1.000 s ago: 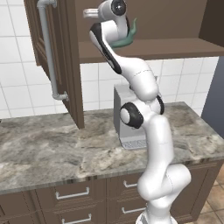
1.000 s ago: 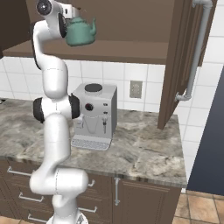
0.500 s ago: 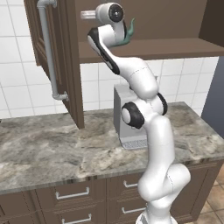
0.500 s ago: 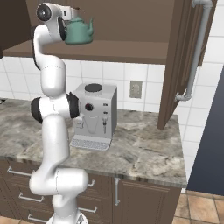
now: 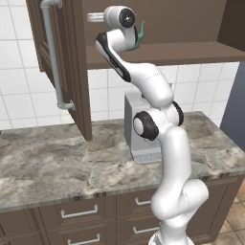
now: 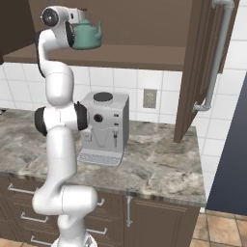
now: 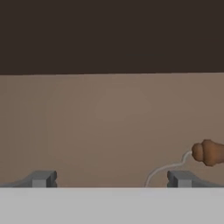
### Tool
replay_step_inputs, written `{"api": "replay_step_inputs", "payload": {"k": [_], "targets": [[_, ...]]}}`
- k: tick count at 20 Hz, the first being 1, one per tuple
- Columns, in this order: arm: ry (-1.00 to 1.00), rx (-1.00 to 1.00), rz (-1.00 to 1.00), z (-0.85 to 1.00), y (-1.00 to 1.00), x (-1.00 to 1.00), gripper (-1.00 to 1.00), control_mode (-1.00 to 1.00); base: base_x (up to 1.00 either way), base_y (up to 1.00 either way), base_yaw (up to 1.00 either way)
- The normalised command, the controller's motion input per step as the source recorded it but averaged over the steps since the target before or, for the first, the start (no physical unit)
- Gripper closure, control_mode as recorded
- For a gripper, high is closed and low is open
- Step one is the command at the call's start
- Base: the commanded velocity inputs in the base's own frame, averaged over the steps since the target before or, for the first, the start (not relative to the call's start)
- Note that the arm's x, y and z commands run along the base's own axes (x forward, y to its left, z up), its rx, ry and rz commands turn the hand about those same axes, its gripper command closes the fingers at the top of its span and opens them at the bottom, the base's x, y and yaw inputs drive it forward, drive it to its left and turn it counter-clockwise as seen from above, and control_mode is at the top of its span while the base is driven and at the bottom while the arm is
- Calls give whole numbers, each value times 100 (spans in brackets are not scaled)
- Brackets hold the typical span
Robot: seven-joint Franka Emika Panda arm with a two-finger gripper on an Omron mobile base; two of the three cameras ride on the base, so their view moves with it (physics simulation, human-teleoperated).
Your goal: Open the cabinet, pick the kettle from the cabinet, and place it in the sink.
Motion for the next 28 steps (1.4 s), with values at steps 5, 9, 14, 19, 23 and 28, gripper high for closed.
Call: {"api": "replay_step_inputs", "payload": {"k": [5, 9, 14, 19, 23, 28], "targets": [[19, 0, 0, 0, 0, 0, -100, -100, 0, 0, 0], [23, 0, 0, 0, 0, 0, -100, -100, 0, 0, 0], [13, 0, 0, 7, 0, 7, -100, -100, 0, 0, 0], [12, 0, -1, 16, -3, 10, -100, -100, 0, 0, 0], [8, -5, -7, 22, -4, 12, -100, -100, 0, 0, 0], [14, -6, -10, 17, -8, 8, -100, -100, 0, 0, 0]]}}
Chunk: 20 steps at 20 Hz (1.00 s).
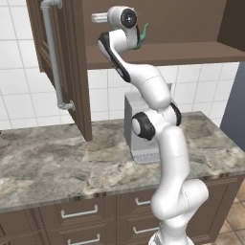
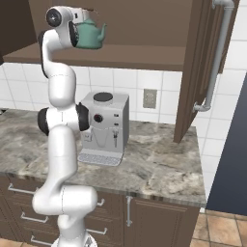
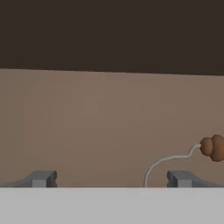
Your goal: Open the cabinet, pick the kettle from the cabinet, and place it in the sink.
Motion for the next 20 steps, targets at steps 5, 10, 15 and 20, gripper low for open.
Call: {"api": "replay_step_inputs", "payload": {"k": [5, 10, 15, 20], "targets": [[23, -3, -8, 4, -7, 3, -100, -100, 0, 0, 0], [25, -3, -8, 8, -12, 0, -100, -100, 0, 0, 0], [20, -3, -3, 19, -6, 9, -100, -100, 0, 0, 0], [11, -8, 0, 17, 2, 6, 100, -100, 0, 0, 0]]}}
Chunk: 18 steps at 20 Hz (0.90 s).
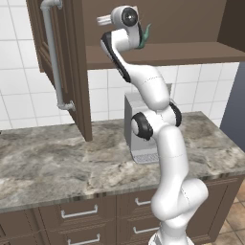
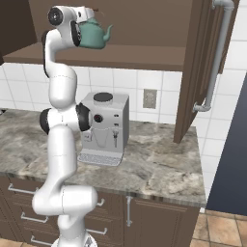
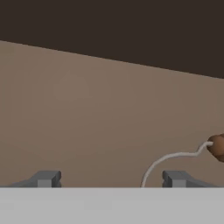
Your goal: Open the cabinet, pick the kettle from the cabinet, and place it in the sink.
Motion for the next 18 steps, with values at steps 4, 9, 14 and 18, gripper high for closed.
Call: {"api": "replay_step_inputs", "payload": {"k": [4, 9, 14, 18], "targets": [[10, -12, 0, 6, 10, 0, 100, -100, 0, 0, 0], [9, -6, 0, 6, 0, 0, 100, -100, 0, 0, 0], [11, -5, 2, 9, -1, 0, 100, -100, 0, 0, 0], [9, -5, 2, 11, 0, -8, 100, -100, 0, 0, 0]]}}
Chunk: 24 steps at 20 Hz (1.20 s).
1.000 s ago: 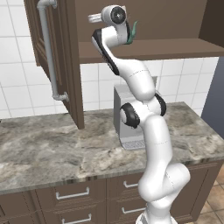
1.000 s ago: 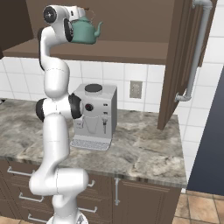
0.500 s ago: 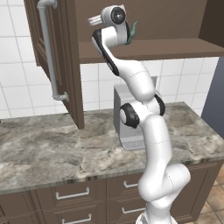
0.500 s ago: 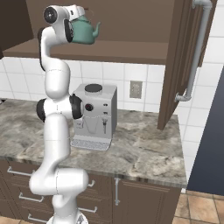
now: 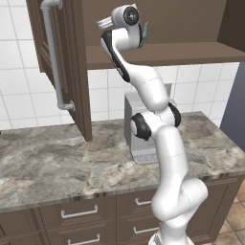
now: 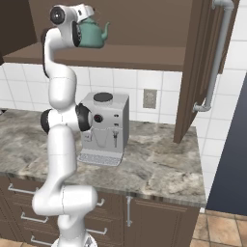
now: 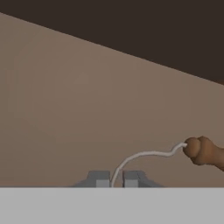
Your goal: Open the cabinet, pick the kettle from the cabinet, and place it in the sink.
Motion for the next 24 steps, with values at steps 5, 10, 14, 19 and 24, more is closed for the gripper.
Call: {"api": "replay_step_inputs", "payload": {"k": [5, 10, 14, 19, 24], "targets": [[1, -6, 4, 10, 1, -23, 100, -100, 0, 0, 0], [0, -5, 1, 8, 5, -23, 100, -100, 0, 0, 0], [4, -4, 0, 1, 4, -16, 100, -100, 0, 0, 0], [1, 0, 0, 0, 0, -1, 100, -100, 0, 0, 0], [0, 0, 0, 0, 0, -2, 100, -100, 0, 0, 0]]}}
